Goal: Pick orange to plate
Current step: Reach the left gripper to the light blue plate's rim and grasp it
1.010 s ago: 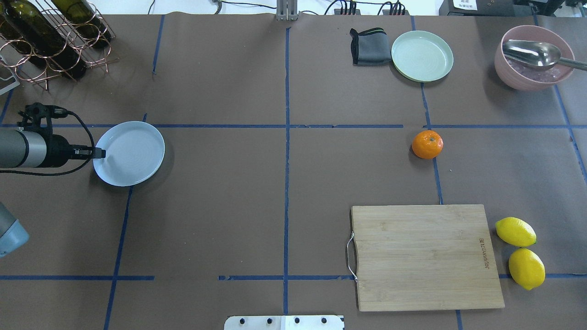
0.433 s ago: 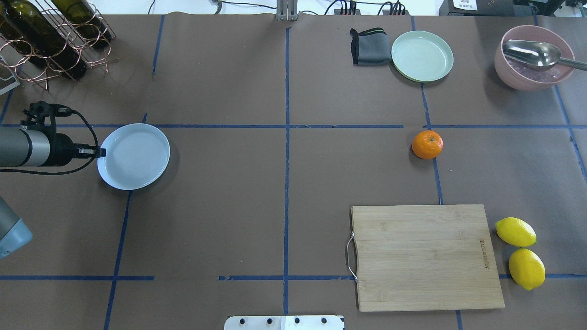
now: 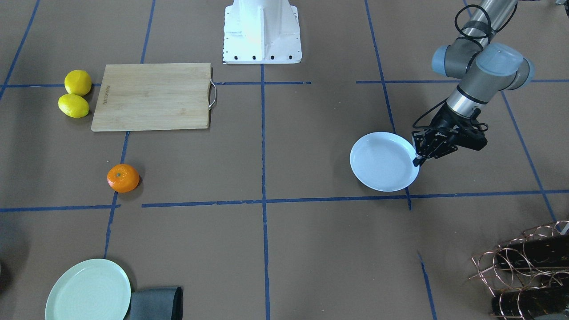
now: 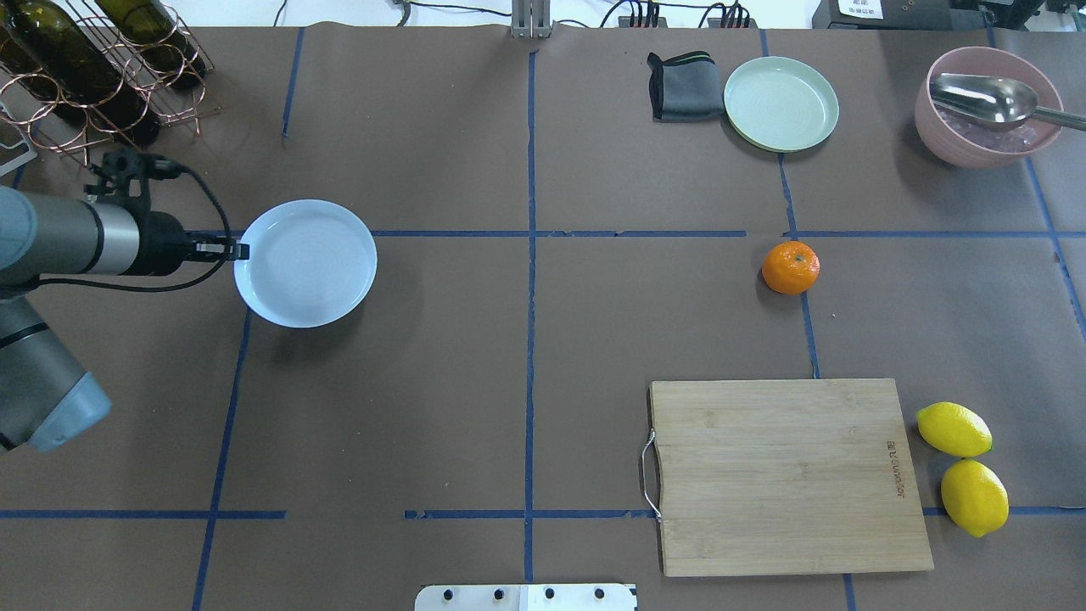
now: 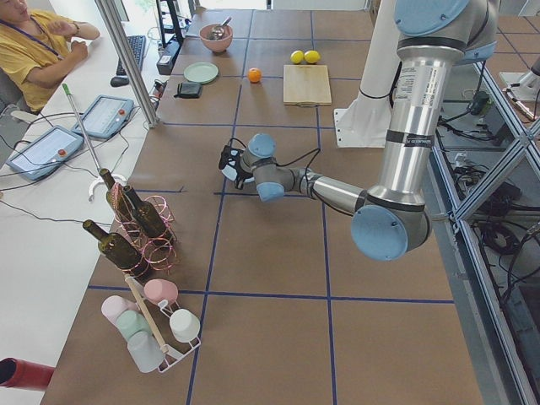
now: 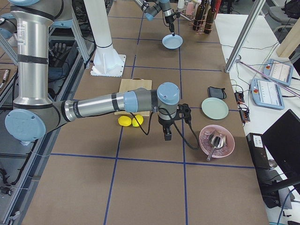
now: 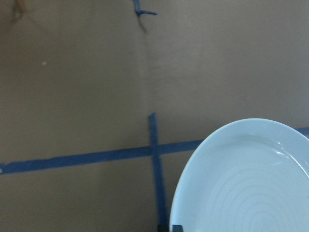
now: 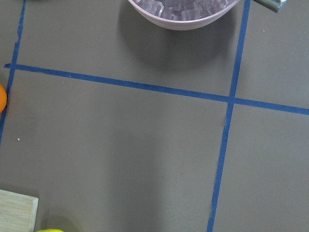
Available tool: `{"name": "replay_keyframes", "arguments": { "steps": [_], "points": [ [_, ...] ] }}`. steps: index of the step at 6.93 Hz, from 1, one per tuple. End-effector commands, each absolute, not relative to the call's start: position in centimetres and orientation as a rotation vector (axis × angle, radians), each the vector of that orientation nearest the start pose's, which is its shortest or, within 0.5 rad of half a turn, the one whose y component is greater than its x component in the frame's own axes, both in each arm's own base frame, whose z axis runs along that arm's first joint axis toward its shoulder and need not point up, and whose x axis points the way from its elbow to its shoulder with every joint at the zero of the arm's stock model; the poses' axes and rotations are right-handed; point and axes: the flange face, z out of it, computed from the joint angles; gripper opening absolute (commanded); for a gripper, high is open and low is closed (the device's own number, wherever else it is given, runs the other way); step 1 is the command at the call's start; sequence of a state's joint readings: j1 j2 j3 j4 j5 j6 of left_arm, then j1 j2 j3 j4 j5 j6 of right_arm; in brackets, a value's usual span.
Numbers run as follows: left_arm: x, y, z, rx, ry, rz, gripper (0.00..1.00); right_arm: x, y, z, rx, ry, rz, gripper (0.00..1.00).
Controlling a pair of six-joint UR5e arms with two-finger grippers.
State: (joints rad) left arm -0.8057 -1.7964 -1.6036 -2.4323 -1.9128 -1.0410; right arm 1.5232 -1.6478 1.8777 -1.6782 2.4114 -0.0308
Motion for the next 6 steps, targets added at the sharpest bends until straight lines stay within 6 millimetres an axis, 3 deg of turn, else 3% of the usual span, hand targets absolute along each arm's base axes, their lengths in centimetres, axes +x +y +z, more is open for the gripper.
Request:
{"name": "replay_keyframes", "arguments": {
  "steps": [1, 2, 3, 6],
  "points": [
    [41.8, -52.0, 32.6, 0.350, 1.096, -0.153, 0.00, 3.7, -45.7, 55.2, 0.105, -0.843, -0.124, 1.00],
    [48.3, -49.0, 28.8, 0.385, 1.089, -0.126, 0.00, 3.7, -45.7, 55.2, 0.105, -0.843, -0.124, 1.00],
    [52.8, -47.7, 26.9, 0.407, 1.074, -0.114, 0.00, 3.7, -45.7, 55.2, 0.105, -0.843, -0.124, 1.00],
    [55.2, -46.9, 27.6, 0.385, 1.056, -0.092, 0.02, 3.7, -45.7, 55.2, 0.105, -0.843, -0.122, 1.00]
  ]
}}
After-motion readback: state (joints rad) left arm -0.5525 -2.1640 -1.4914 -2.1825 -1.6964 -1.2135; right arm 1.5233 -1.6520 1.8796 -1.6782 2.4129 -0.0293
